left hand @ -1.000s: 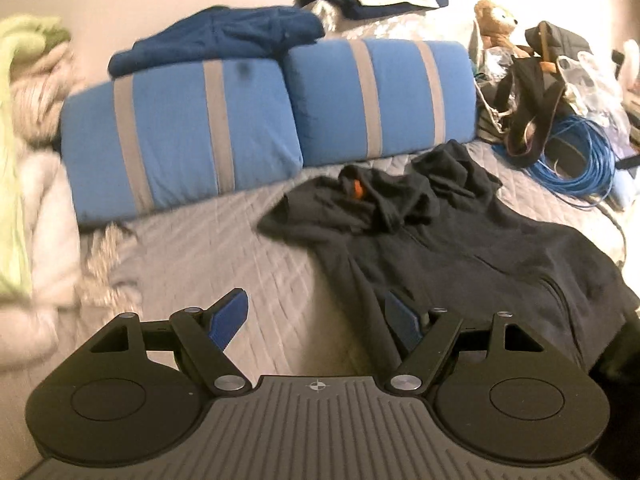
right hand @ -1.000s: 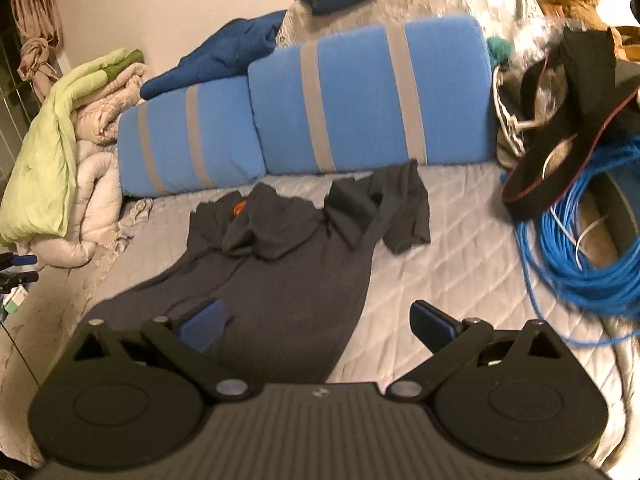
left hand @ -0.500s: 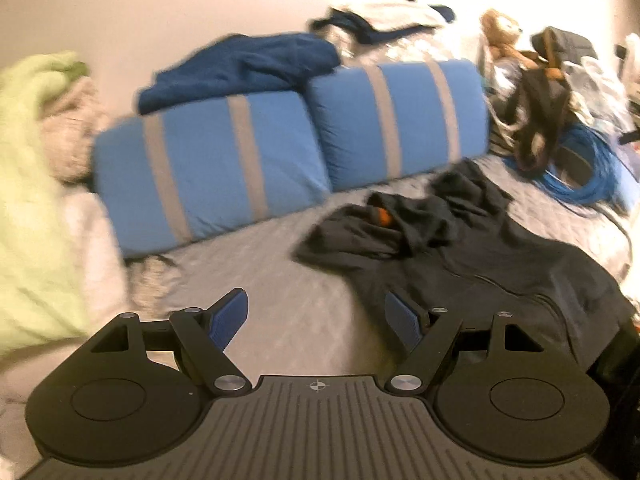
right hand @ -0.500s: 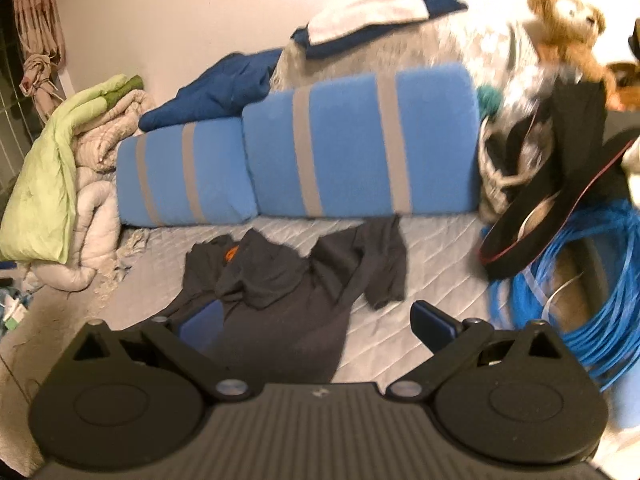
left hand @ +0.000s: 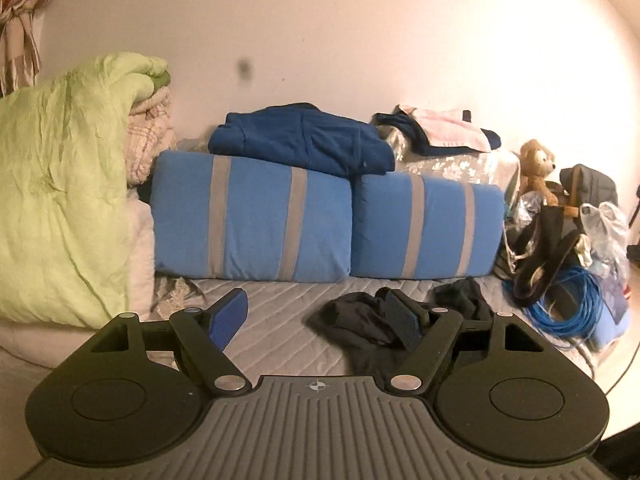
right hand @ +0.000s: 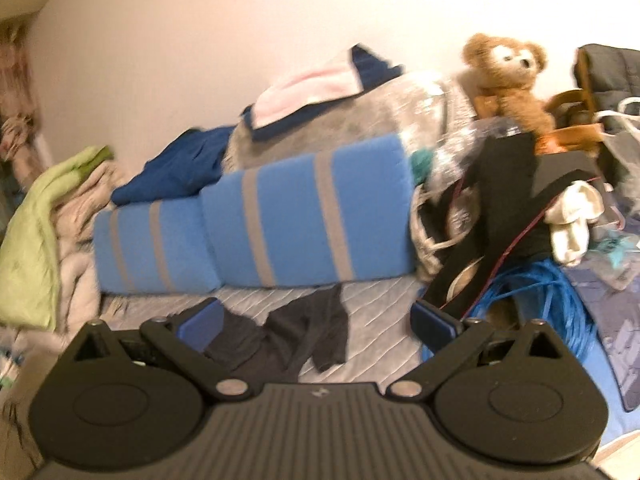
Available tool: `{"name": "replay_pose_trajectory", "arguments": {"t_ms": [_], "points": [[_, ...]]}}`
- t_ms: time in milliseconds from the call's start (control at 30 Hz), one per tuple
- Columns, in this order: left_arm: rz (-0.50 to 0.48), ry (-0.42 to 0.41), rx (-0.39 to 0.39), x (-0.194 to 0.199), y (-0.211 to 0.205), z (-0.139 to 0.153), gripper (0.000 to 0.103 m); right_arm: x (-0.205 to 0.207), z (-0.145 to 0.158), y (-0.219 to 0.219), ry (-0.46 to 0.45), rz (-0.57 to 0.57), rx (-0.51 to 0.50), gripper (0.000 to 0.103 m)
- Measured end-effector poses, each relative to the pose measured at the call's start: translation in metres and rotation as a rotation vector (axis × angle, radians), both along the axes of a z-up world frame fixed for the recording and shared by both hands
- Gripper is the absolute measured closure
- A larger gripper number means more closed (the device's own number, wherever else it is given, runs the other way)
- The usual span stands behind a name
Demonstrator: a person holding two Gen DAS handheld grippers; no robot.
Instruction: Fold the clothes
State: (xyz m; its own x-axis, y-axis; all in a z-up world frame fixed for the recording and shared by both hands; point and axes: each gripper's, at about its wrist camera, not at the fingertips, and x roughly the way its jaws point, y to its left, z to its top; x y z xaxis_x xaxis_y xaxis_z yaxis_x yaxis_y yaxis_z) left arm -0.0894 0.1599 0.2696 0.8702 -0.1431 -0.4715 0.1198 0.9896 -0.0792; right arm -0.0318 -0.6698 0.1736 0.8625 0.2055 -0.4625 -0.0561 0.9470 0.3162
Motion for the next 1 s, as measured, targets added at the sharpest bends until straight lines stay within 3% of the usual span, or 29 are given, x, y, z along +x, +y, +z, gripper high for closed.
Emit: {"name": "replay_pose_trajectory", "arguments": {"t_ms": [200,367,500,667,767,1000], "points": [[-0.088,0.026,-0.010,0.030,-0.028,-0.026,0.027,0.006,0.005,-0.019,-0.024,-0.049,0.013,0.000],[-0.137,0.054,-0.032,0.053,-0.049,-0.053,0.027,0.016,-0.008,-0.003,-0.010,-0.020,-0.010,0.000],[-0.160,0.084,-0.052,0.073,-0.062,-0.080,0.027,0.031,-0.035,0.023,0.029,0.018,-0.047,0.000],[-0.128,0.122,0.037,0.101,-0.082,-0.113,0.027,0.053,-0.072,0.059,0.046,0.041,-0.092,0.003],[-0.116,0.141,0.095,0.115,-0.093,-0.129,0.027,0.067,-0.094,0.081,0.061,0.065,-0.117,0.008],[-0.152,0.179,0.117,0.138,-0.107,-0.155,0.027,0.106,-0.141,0.127,0.117,0.193,-0.112,0.022]]}}
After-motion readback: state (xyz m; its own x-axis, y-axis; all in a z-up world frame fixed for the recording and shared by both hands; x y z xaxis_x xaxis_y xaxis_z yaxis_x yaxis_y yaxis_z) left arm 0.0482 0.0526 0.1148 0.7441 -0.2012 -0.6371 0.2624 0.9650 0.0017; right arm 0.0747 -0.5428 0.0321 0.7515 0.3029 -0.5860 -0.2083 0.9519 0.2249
